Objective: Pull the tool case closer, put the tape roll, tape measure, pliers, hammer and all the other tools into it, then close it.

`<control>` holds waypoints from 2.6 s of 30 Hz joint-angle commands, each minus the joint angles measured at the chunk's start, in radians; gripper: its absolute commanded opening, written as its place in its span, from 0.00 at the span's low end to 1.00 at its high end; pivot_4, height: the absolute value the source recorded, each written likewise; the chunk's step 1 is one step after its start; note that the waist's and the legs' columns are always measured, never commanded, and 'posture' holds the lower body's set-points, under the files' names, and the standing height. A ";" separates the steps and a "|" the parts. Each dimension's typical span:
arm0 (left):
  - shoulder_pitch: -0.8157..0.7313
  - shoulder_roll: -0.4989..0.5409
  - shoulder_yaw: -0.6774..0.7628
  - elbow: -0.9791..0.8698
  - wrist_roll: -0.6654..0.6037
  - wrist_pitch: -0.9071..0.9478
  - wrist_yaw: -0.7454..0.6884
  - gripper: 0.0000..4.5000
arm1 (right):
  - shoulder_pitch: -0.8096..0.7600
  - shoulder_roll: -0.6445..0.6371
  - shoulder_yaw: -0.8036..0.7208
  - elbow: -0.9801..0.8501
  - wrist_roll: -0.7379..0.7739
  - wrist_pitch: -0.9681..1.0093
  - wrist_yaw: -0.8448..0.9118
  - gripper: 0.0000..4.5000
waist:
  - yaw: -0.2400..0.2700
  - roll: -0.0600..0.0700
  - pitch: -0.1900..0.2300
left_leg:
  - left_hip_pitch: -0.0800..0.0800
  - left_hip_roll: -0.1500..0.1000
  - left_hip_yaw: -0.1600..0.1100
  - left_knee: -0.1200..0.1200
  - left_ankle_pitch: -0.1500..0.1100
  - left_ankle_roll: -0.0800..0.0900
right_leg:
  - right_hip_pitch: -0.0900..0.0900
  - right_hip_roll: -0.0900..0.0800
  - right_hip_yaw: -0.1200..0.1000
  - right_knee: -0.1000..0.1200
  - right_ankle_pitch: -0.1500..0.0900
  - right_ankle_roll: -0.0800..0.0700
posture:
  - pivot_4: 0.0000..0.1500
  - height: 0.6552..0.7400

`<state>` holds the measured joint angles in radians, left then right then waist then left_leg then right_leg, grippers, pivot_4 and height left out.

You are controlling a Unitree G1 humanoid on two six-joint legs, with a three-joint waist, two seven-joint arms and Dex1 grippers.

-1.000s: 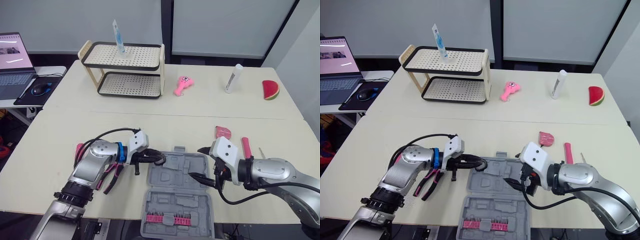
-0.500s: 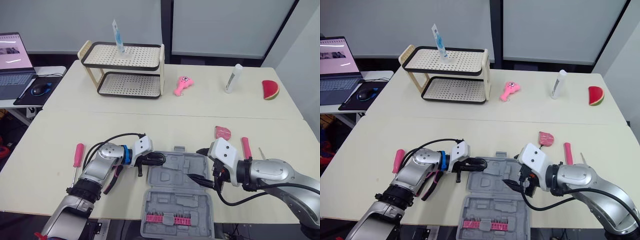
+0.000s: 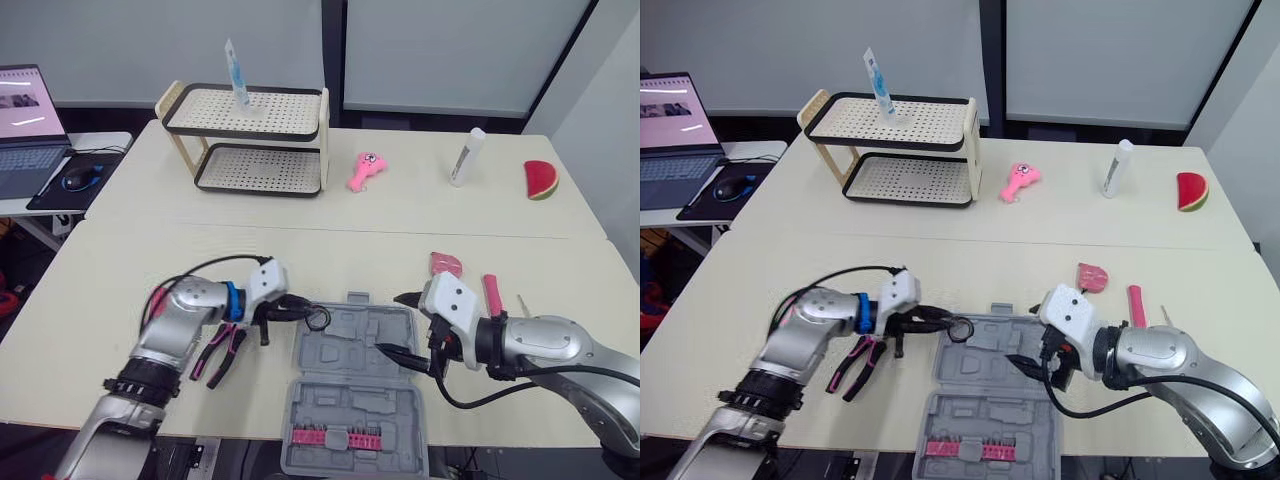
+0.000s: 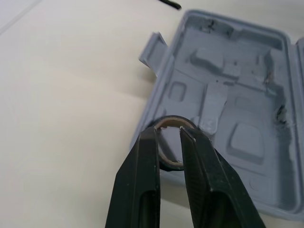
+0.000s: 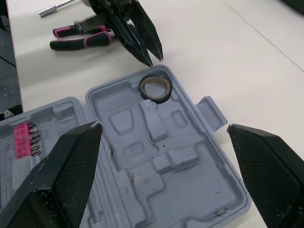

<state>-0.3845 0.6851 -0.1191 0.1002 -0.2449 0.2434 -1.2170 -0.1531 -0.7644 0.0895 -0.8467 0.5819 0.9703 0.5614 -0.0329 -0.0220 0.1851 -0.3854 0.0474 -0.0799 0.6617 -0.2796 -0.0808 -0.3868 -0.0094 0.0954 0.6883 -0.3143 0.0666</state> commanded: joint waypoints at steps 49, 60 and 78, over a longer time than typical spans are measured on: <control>0.512 0.187 0.474 -0.327 -0.277 0.109 0.049 0.99 | 0.556 0.154 -0.411 0.236 -0.251 -0.540 0.141 1.00 | 0.003 -0.001 -0.002 | 0.009 0.000 0.006 -0.003 -0.002 -0.003 | 0.011 -0.004 0.003 -0.009 -0.001 0.002 | 1.00 0.94; 0.224 0.137 0.167 -0.451 -0.309 0.175 -0.020 1.00 | 0.264 0.360 -0.131 0.352 -0.445 -0.349 -0.206 0.96 | -0.003 0.002 0.000 | 0.004 0.000 0.005 -0.002 -0.002 -0.003 | 0.004 -0.003 0.002 -0.007 -0.001 0.001 | 1.00 0.94; 0.174 0.065 0.060 -0.444 -0.265 0.124 -0.011 1.00 | -0.006 0.595 -0.128 0.626 -0.511 -0.214 -0.485 0.73 | -0.005 0.002 0.000 | 0.001 0.000 0.004 -0.002 -0.002 -0.003 | 0.002 -0.003 0.002 -0.006 -0.001 0.001 | 1.00 0.94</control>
<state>-0.2056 0.7571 -0.0573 -0.3409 -0.5184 0.3913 -1.2310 -0.1449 -0.1774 -0.0174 -0.2153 0.0861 0.7603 0.1030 -0.0374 -0.0201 0.1852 -0.3840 0.0469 -0.0757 0.6594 -0.2818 -0.0836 -0.3849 -0.0119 0.0974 0.6821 -0.3149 0.0680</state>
